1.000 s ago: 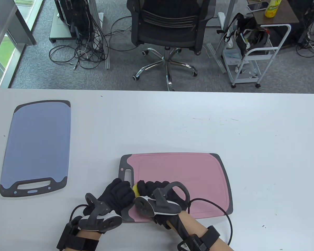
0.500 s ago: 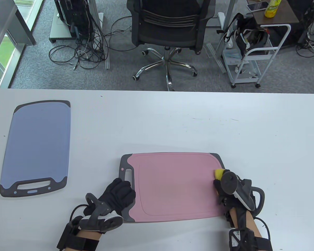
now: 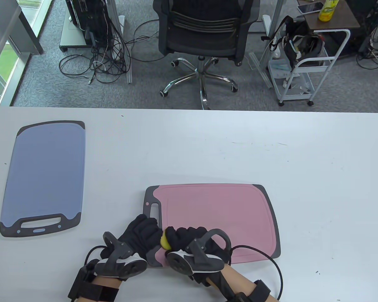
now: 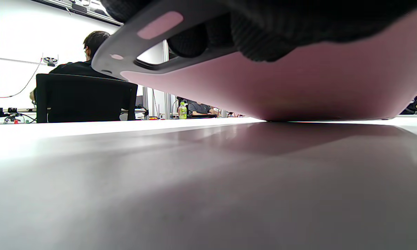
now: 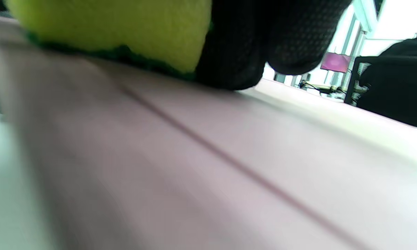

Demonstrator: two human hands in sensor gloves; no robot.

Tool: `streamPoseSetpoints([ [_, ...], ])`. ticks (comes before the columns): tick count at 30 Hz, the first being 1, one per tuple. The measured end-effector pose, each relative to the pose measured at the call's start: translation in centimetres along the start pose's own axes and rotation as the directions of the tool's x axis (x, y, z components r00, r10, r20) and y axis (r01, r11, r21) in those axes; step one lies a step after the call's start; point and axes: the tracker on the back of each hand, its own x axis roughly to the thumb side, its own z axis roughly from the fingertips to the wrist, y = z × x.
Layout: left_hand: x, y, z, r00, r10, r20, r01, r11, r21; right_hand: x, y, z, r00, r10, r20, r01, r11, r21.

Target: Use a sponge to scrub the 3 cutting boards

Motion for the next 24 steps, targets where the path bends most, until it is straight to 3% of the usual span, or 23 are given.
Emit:
streamPoseSetpoints([
  [3,-0.1,0.0,0.0,1.0,0.004,-0.003,-0.004,1.0,-0.005,-5.8,1.0,2.4,0.977,-0.013,-0.212,0.023,0.999,0.045],
  [5,0.0,0.0,0.0,1.0,-0.002,-0.002,0.002,1.0,-0.007,-10.3,2.1,4.9,0.927,-0.023,-0.374,0.046,0.998,0.052],
  [8,0.1,0.0,0.0,1.0,-0.011,-0.001,0.011,1.0,-0.007,-17.0,3.6,9.4,0.779,-0.008,-0.627,0.068,0.995,0.072],
  [10,0.1,0.0,0.0,1.0,-0.014,-0.002,0.014,1.0,-0.007,-19.6,4.2,11.5,0.695,0.043,-0.718,0.069,0.99,0.127],
  [12,0.1,0.0,0.0,1.0,-0.015,-0.002,0.015,1.0,-0.007,-20.3,4.3,12.1,0.684,-0.011,-0.73,0.125,0.987,0.102],
  [13,0.1,0.0,0.0,1.0,-0.015,-0.003,0.015,1.0,-0.008,-19.7,4.1,11.5,0.694,-0.044,-0.719,0.132,0.989,0.067],
  [15,0.1,0.0,0.0,1.0,-0.01,-0.004,0.01,1.0,-0.008,-18.2,3.7,10.0,0.761,0.005,-0.648,0.082,0.991,0.104],
  [18,0.1,-0.1,0.0,1.0,-0.004,-0.004,0.004,1.0,-0.009,-11.5,2.3,5.0,0.91,-0.06,-0.411,0.089,0.995,0.052],
  [20,0.1,-0.1,0.0,1.0,-0.004,-0.004,0.004,1.0,-0.01,-7.3,1.5,2.8,0.958,-0.069,-0.278,0.083,0.996,0.04],
  [22,0.0,-0.1,0.0,1.0,0.001,-0.003,-0.001,1.0,-0.011,-0.9,0.4,0.1,0.998,-0.011,-0.057,0.012,0.999,0.032],
  [24,0.0,-0.1,0.0,1.0,0.001,-0.003,-0.001,1.0,-0.011,2.0,-0.1,-1.0,0.999,0.002,0.045,-0.003,1.0,0.007],
])
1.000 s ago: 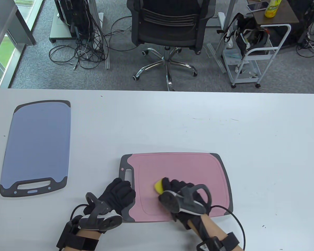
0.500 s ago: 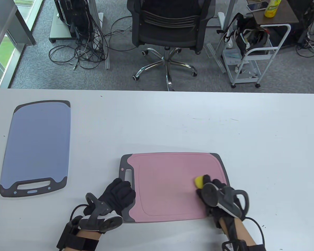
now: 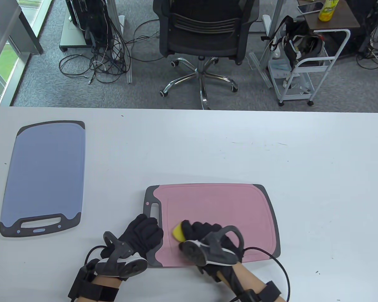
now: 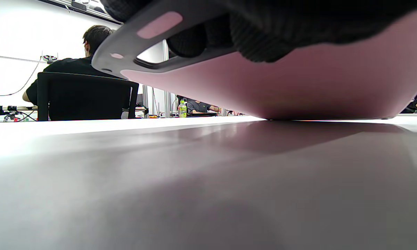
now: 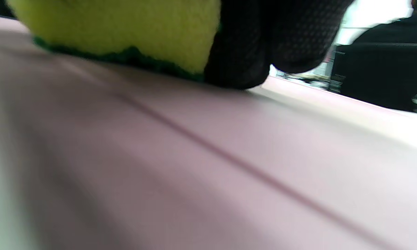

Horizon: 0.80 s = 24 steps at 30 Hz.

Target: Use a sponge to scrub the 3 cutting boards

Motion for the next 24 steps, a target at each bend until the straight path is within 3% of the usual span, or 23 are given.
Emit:
streamPoseSetpoints([
  [4,0.0,0.0,0.0,1.0,0.001,-0.003,-0.001,1.0,0.003,-0.5,0.0,0.2,0.999,0.043,-0.013,-0.043,0.999,0.0],
  [6,0.0,0.0,0.0,1.0,-0.003,0.001,0.003,1.0,0.001,-3.6,0.6,1.8,0.99,-0.026,-0.139,0.028,1.0,0.007],
  [9,0.0,-0.1,0.0,1.0,-0.007,0.0,0.007,1.0,-0.001,-8.9,1.8,4.9,0.953,0.005,-0.303,0.008,0.999,0.044],
  [11,0.1,-0.1,0.0,1.0,-0.014,0.0,0.014,1.0,-0.004,-12.8,2.7,7.5,0.894,-0.005,-0.447,0.032,0.998,0.053],
  [14,0.1,-0.1,-0.1,1.0,-0.015,-0.002,0.015,1.0,-0.009,-18.7,4.1,12.0,0.729,0.026,-0.684,0.046,0.995,0.087],
  [17,0.1,-0.1,-0.1,1.0,-0.013,-0.004,0.013,1.0,-0.007,-20.8,4.4,13.9,0.672,-0.006,-0.741,0.1,0.992,0.082],
  [19,0.0,-0.1,-0.1,1.0,-0.009,-0.006,0.009,1.0,-0.005,-20.3,4.2,13.2,0.679,-0.02,-0.733,0.111,0.991,0.075],
  [21,0.0,-0.1,-0.1,1.0,-0.004,-0.008,0.004,1.0,-0.004,-18.2,3.5,10.9,0.773,0.026,-0.634,0.065,0.991,0.12],
  [24,0.0,-0.1,-0.1,1.0,-0.009,-0.005,0.009,1.0,-0.001,-12.2,2.2,6.3,0.905,-0.06,-0.421,0.094,0.994,0.059],
])
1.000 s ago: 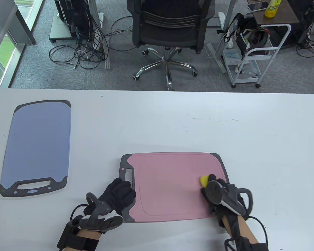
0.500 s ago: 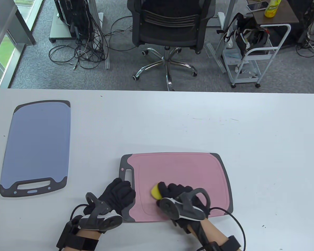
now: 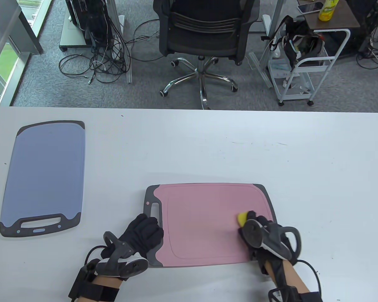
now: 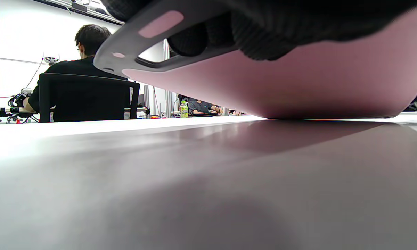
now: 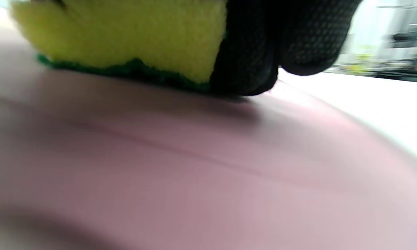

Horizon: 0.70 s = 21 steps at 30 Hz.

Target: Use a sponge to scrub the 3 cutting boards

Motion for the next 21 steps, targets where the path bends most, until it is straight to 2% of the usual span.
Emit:
streamPoseSetpoints([
  [1,0.0,0.0,0.0,1.0,-0.001,0.0,0.001,1.0,0.0,3.8,-0.4,-0.3,0.994,-0.013,0.111,0.014,1.0,-0.01],
  [2,0.0,0.0,0.0,1.0,0.001,0.0,-0.001,1.0,0.0,4.9,-0.5,-0.3,0.989,-0.005,0.146,0.007,1.0,-0.018],
  [3,-0.1,0.0,0.0,1.0,0.005,-0.001,-0.005,1.0,0.001,7.9,-0.8,-0.3,0.972,0.034,0.234,-0.024,0.999,-0.045],
  [5,-0.2,0.0,0.0,1.0,0.009,-0.004,-0.009,1.0,0.002,12.9,-1.3,0.0,0.91,0.112,0.399,-0.074,0.991,-0.11],
  [6,-0.1,0.0,0.0,1.0,0.008,-0.003,-0.008,1.0,0.003,13.9,-1.4,0.2,0.895,0.105,0.434,-0.058,0.991,-0.121],
  [8,-0.2,0.0,0.1,1.0,0.009,-0.01,-0.009,1.0,0.005,14.5,-1.4,0.3,0.9,0.14,0.413,-0.087,0.986,-0.145],
  [10,-0.1,0.0,0.1,1.0,0.006,-0.007,-0.006,1.0,0.004,12.6,-1.0,0.0,0.902,0.083,0.424,-0.039,0.993,-0.111],
  [12,-0.1,0.0,0.0,1.0,0.005,-0.007,-0.005,1.0,0.0,9.7,-0.7,0.2,0.937,0.008,0.349,0.031,0.994,-0.106],
  [15,-0.1,-0.1,0.0,1.0,0.004,-0.009,-0.004,1.0,-0.006,3.8,0.2,0.8,0.979,0.077,0.187,-0.059,0.994,-0.096],
  [17,-0.2,-0.1,0.0,1.0,0.004,-0.01,-0.004,1.0,-0.01,-1.4,1.0,1.6,0.997,0.076,0.016,-0.075,0.995,-0.062],
  [20,-0.1,-0.1,0.0,1.0,0.002,-0.011,-0.002,1.0,-0.011,-8.2,2.0,2.8,0.973,0.051,-0.224,-0.054,0.998,-0.01],
  [21,-0.2,-0.1,0.0,1.0,0.002,-0.011,-0.002,1.0,-0.012,-9.3,2.1,3.0,0.964,0.047,-0.263,-0.05,0.999,-0.004],
])
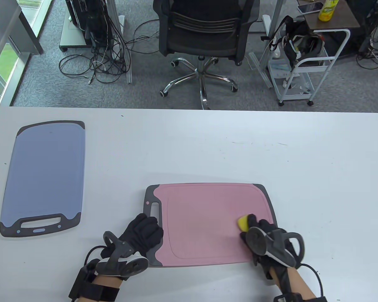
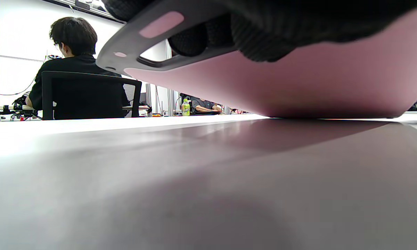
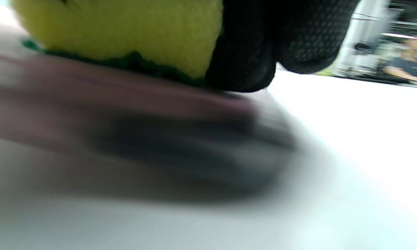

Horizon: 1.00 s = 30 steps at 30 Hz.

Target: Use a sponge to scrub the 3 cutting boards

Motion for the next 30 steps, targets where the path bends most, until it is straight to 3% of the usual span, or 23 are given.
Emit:
streamPoseSetpoints([
  [1,0.0,0.0,0.0,1.0,0.002,0.0,-0.002,1.0,-0.001,-2.2,0.4,-0.2,0.997,-0.018,-0.077,0.02,1.0,0.019],
  [3,0.0,0.0,0.0,1.0,0.004,-0.001,-0.004,1.0,-0.002,-3.0,0.6,-0.4,0.992,-0.083,-0.094,0.086,0.996,0.029],
  [4,0.0,0.0,0.0,1.0,0.005,-0.002,-0.005,1.0,-0.003,-2.3,0.5,-0.5,0.989,-0.117,-0.087,0.119,0.993,0.024],
  [6,-0.1,0.0,0.0,1.0,0.006,-0.004,-0.006,1.0,-0.005,-0.4,-0.1,-0.8,0.999,0.016,-0.041,-0.016,1.0,0.006],
  [8,0.0,0.0,-0.1,1.0,0.006,-0.003,-0.006,1.0,-0.005,4.5,-1.0,-0.8,0.989,-0.003,0.15,0.005,1.0,-0.016],
  [9,-0.1,0.0,-0.1,1.0,0.006,-0.003,-0.006,1.0,-0.005,5.5,-1.2,-0.7,0.983,-0.015,0.181,0.02,1.0,-0.022],
  [11,0.0,0.0,-0.1,1.0,0.004,-0.002,-0.004,1.0,-0.004,12.4,-2.3,0.4,0.917,-0.047,0.396,0.063,0.998,-0.028],
  [13,0.0,0.0,-0.1,1.0,0.004,-0.002,-0.004,1.0,-0.004,17.3,-3.1,1.8,0.842,0.013,0.539,0.034,0.996,-0.077],
  [17,0.0,0.0,-0.1,1.0,0.003,-0.001,-0.003,1.0,0.0,22.1,-3.8,3.6,0.73,0.03,0.683,0.069,0.991,-0.117],
  [20,-0.1,0.0,-0.1,1.0,0.003,-0.005,-0.003,1.0,0.0,20.6,-3.5,3.1,0.754,0.019,0.657,0.076,0.99,-0.115],
  [22,-0.1,0.0,-0.1,1.0,0.002,-0.005,-0.002,1.0,0.0,18.6,-3.1,2.6,0.805,-0.003,0.593,0.087,0.99,-0.113],
  [24,-0.1,0.0,-0.1,1.0,0.002,-0.005,-0.002,1.0,-0.001,14.1,-2.4,1.7,0.879,0.023,0.477,0.024,0.995,-0.092],
  [27,0.0,0.0,-0.1,1.0,0.0,-0.005,0.0,1.0,-0.002,6.5,-0.8,0.8,0.971,-0.044,0.234,0.056,0.998,-0.043],
  [30,0.0,0.0,-0.1,1.0,-0.001,-0.006,0.001,1.0,-0.003,0.3,0.2,0.5,0.996,-0.088,-0.006,0.088,0.996,-0.01],
])
